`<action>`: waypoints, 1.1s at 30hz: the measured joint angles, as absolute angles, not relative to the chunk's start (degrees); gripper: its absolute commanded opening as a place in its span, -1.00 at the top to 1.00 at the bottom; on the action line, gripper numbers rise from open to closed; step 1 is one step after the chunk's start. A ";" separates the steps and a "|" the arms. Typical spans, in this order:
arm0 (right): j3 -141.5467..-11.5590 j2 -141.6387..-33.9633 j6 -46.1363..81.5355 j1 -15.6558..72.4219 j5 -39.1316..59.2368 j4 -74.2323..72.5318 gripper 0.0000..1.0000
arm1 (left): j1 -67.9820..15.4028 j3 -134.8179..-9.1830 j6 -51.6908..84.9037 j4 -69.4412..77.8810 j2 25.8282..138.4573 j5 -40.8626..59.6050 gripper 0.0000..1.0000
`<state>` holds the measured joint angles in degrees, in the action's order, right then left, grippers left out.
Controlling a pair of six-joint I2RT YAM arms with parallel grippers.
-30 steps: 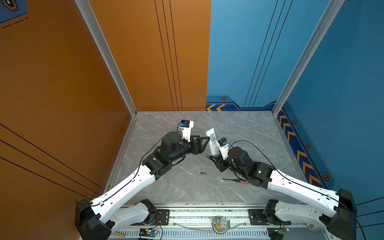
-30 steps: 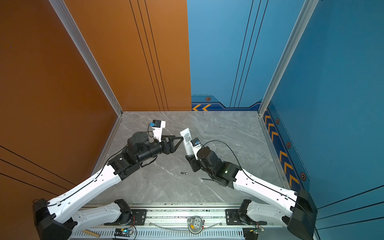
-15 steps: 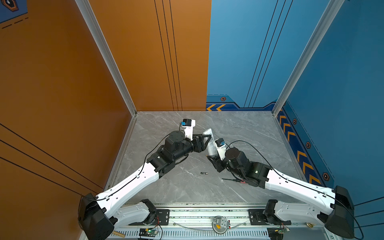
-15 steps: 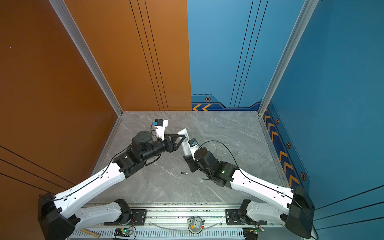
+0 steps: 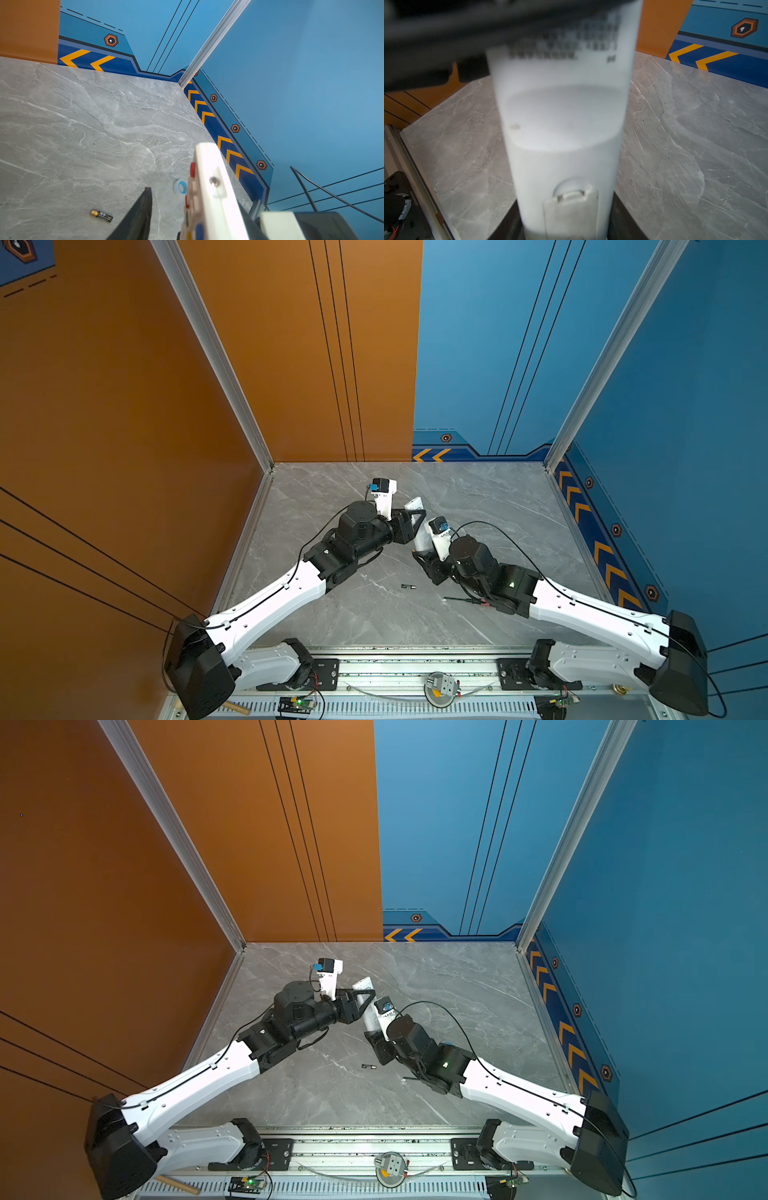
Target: Load the batteries into the remote control
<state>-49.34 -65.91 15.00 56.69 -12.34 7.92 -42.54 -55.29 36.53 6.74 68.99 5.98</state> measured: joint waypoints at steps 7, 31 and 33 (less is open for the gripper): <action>-49.34 -65.93 15.03 56.69 -12.32 7.84 1.00 | -42.61 -55.29 36.53 7.60 70.22 6.00 0.03; -49.34 -68.25 15.05 57.12 -12.32 6.90 1.00 | -42.41 -53.58 37.17 9.72 70.22 6.28 0.59; -49.34 -68.38 15.03 57.12 -12.34 6.87 1.00 | -42.37 -53.45 37.21 9.74 70.22 6.26 0.63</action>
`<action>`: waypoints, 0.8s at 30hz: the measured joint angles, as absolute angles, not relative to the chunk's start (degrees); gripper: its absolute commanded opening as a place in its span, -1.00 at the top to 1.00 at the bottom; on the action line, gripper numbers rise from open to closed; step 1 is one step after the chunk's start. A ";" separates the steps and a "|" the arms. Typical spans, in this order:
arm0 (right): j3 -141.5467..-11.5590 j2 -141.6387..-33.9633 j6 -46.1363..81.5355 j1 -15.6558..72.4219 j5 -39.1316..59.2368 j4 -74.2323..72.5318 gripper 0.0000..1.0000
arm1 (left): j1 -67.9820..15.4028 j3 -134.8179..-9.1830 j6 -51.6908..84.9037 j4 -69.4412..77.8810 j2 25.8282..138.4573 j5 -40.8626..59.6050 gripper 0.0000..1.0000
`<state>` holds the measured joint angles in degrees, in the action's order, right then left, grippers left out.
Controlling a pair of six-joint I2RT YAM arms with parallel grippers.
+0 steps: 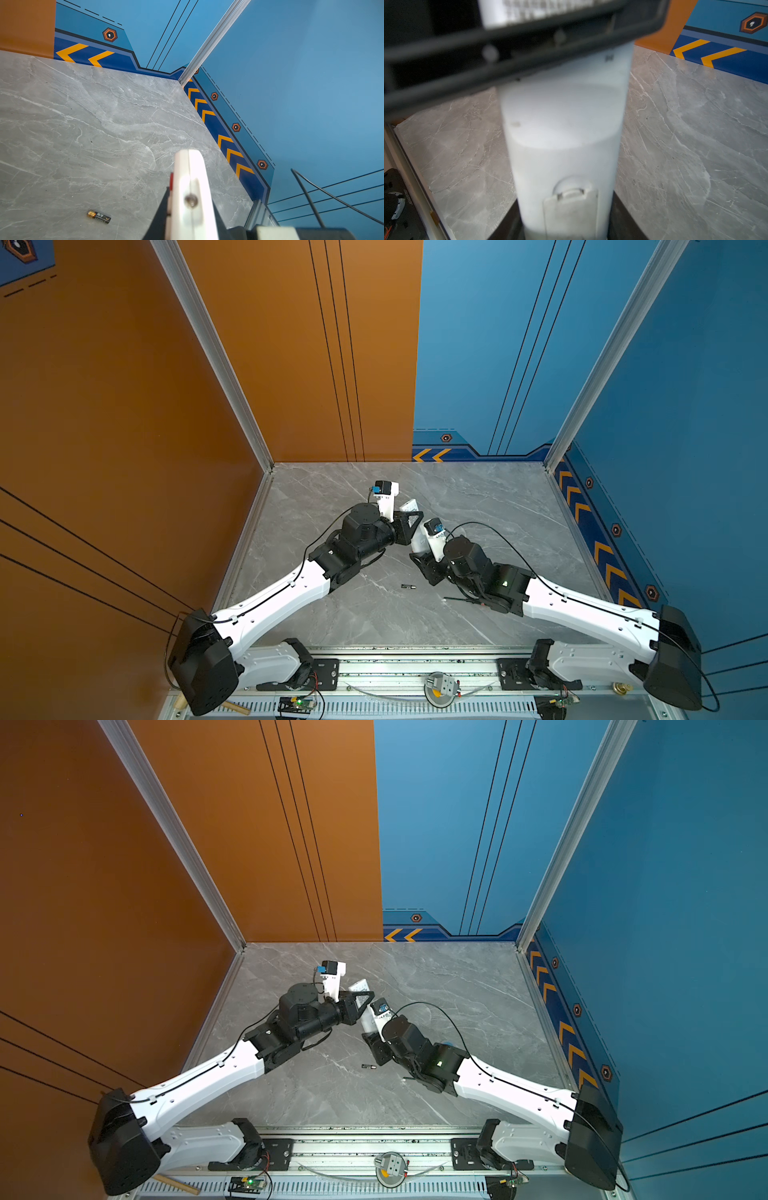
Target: Load the batteries into the remote control
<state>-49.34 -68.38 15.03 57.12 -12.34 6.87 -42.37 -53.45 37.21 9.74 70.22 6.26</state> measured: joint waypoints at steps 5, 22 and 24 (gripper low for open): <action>-49.34 -68.64 15.05 57.23 -12.40 6.92 1.00 | -42.33 -52.90 37.45 10.20 70.22 6.24 0.83; -50.65 -70.26 14.46 57.34 -13.13 6.96 0.10 | -39.75 -52.51 38.04 11.00 70.22 9.43 1.00; -50.70 -70.26 14.31 57.34 -12.93 6.90 -0.18 | -39.40 -52.51 38.22 11.00 70.22 10.11 1.00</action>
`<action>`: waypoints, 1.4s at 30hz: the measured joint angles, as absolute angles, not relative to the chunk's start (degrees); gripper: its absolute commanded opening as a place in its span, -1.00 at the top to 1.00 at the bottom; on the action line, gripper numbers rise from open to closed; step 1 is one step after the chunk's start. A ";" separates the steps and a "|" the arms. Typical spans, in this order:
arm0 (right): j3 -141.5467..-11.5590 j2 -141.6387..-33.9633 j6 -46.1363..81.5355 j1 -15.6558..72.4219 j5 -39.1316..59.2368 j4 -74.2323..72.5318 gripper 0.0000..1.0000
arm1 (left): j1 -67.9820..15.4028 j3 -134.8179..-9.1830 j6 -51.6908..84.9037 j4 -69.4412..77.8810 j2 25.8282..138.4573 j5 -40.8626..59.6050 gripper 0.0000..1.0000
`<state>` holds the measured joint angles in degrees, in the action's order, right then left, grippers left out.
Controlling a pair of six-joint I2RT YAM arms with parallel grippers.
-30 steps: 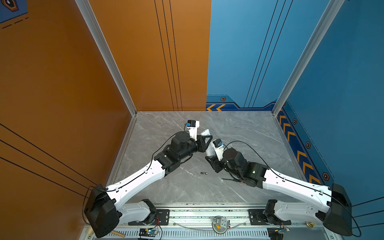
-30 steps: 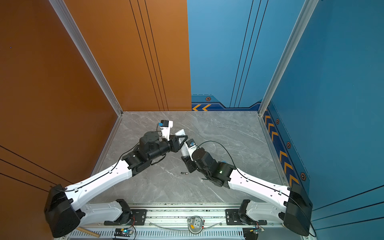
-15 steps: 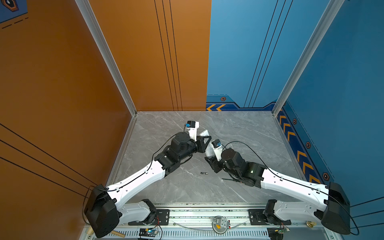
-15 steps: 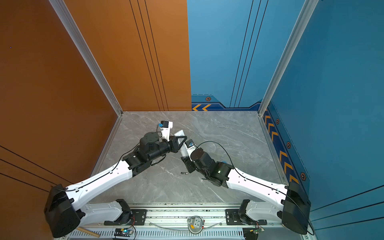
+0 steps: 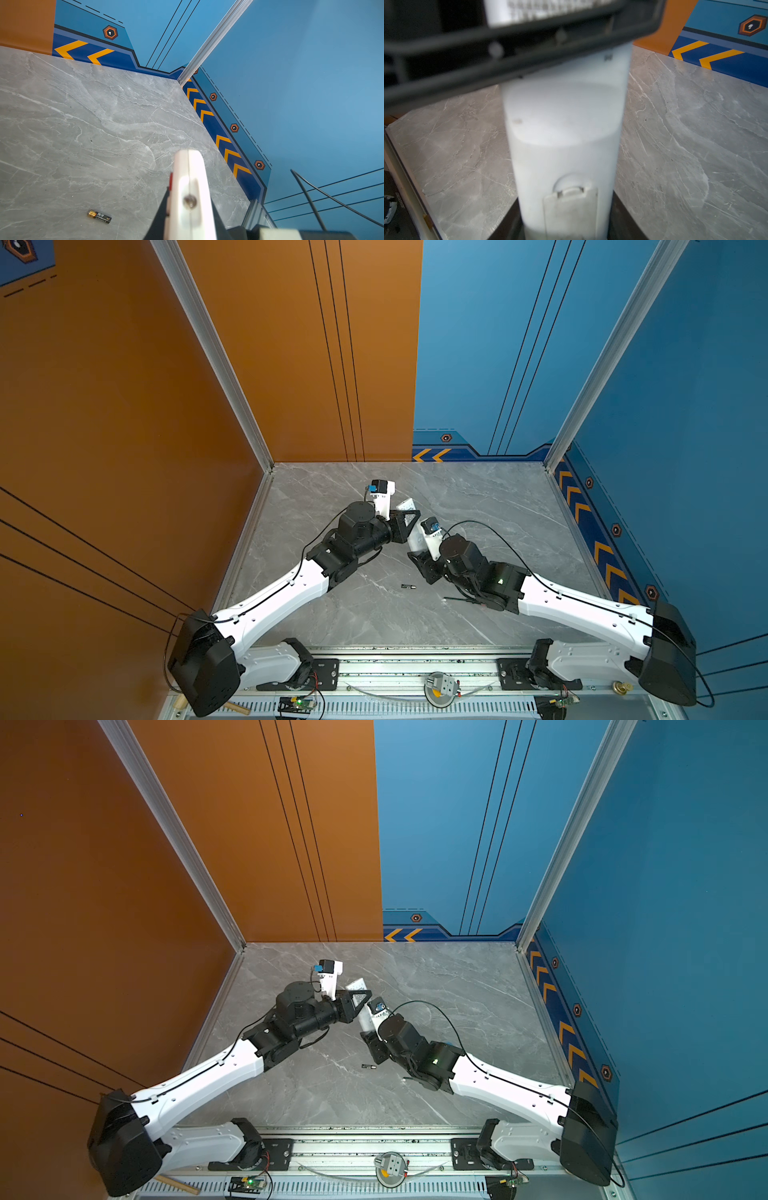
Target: Load the batteries into the remote control
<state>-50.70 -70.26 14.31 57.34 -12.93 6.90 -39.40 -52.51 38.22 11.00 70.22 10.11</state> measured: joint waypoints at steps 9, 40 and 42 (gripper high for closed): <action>-50.72 -68.51 11.81 57.87 -9.02 5.30 -0.81 | -36.91 -52.49 38.20 10.94 70.39 13.96 1.00; -59.77 -60.99 -16.62 54.68 4.40 27.07 -1.00 | -23.55 -51.31 32.34 11.44 72.90 45.39 1.00; -60.42 -61.17 -18.37 54.68 4.80 28.23 -1.00 | -22.85 -51.31 32.32 11.42 72.90 46.89 1.00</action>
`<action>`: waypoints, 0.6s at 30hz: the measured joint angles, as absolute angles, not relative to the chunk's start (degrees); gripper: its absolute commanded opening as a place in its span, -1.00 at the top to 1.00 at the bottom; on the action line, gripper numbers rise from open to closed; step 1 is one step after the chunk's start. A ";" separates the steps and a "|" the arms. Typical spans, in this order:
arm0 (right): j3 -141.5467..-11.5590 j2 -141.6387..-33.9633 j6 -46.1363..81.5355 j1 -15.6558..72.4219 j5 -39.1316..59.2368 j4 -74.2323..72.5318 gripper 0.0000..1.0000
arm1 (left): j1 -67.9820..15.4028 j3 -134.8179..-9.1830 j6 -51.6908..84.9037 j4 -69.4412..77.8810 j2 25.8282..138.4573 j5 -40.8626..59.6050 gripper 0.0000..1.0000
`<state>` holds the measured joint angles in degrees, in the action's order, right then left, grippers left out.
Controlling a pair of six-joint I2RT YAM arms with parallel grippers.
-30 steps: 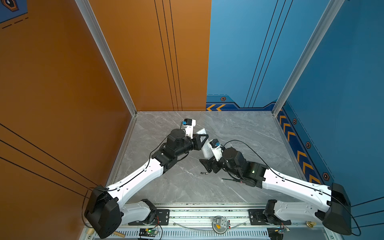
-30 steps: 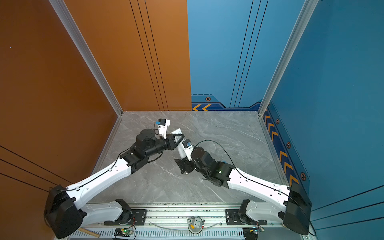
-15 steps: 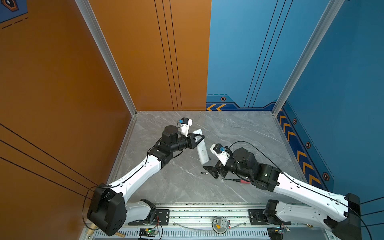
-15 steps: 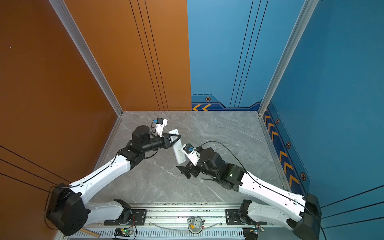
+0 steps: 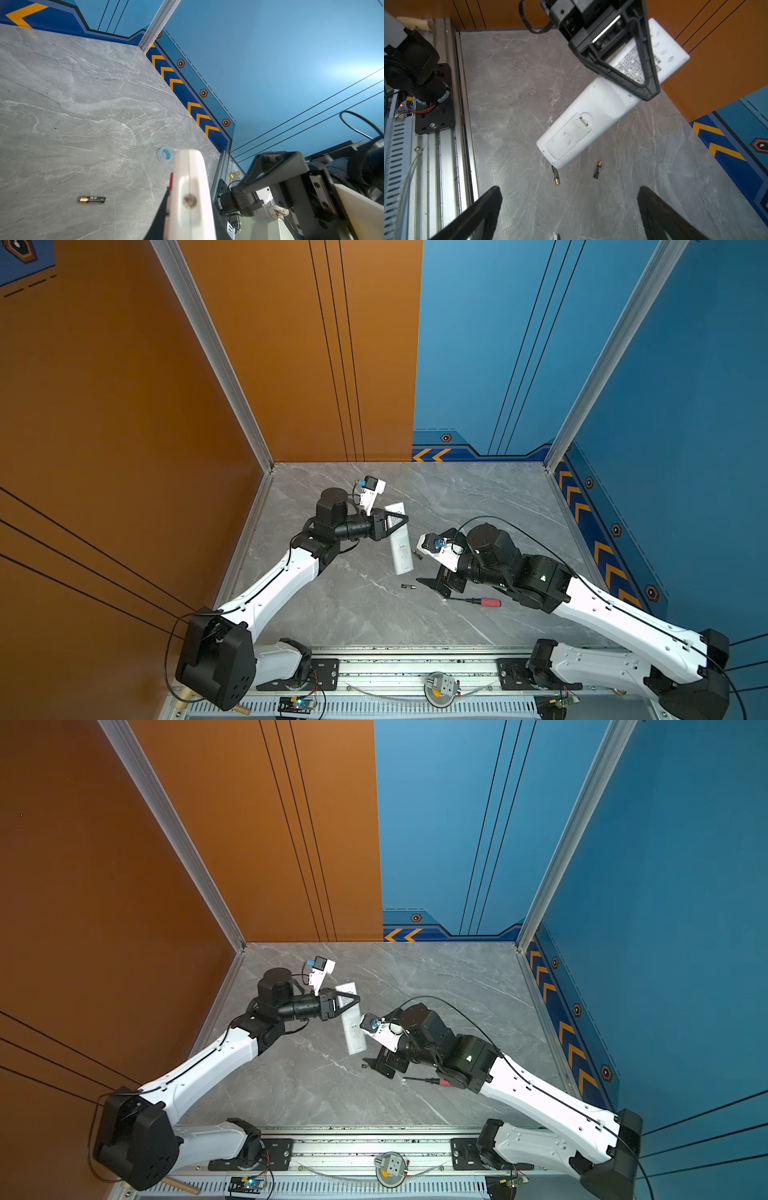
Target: Load the batteries into the remote control
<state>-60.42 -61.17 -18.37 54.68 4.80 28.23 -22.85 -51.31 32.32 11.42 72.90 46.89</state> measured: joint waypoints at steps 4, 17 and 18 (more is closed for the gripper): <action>-61.04 -61.63 -21.74 54.39 5.91 30.06 -1.00 | -21.87 -51.31 31.75 11.35 72.90 49.10 1.00; -67.48 -69.84 -27.75 54.43 7.44 32.16 -0.99 | -21.37 -51.31 30.85 10.96 74.35 53.30 1.00; -67.70 -70.26 -28.36 54.43 7.55 32.25 -0.99 | -21.37 -51.31 30.85 10.96 74.39 53.49 1.00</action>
<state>-67.70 -70.26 -28.36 54.43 7.55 32.25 -21.37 -51.31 30.85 10.96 74.39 53.49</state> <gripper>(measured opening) 0.997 0.207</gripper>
